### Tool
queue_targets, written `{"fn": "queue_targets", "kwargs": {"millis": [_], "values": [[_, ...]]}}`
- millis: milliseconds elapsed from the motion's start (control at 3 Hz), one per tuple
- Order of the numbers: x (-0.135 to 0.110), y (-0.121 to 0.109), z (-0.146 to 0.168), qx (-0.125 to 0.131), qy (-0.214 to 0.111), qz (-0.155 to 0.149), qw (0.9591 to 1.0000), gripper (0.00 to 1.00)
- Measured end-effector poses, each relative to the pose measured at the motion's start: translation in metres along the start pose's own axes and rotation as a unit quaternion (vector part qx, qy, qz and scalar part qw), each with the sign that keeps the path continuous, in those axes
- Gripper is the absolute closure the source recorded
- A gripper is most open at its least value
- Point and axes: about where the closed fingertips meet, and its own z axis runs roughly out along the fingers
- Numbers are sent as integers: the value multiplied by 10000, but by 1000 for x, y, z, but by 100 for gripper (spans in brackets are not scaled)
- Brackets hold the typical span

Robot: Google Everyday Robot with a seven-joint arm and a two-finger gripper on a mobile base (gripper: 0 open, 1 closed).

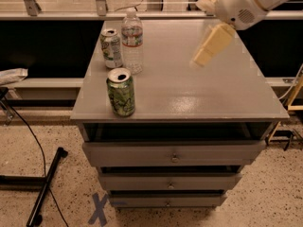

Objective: Move water bottle near green can

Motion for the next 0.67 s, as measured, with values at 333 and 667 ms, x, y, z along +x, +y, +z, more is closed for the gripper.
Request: {"fn": "queue_targets", "kwargs": {"millis": [333, 667], "values": [[-38, -40, 34, 166, -819, 123, 9964, 0], [-55, -70, 66, 360, -1259, 509, 9901, 0]]}}
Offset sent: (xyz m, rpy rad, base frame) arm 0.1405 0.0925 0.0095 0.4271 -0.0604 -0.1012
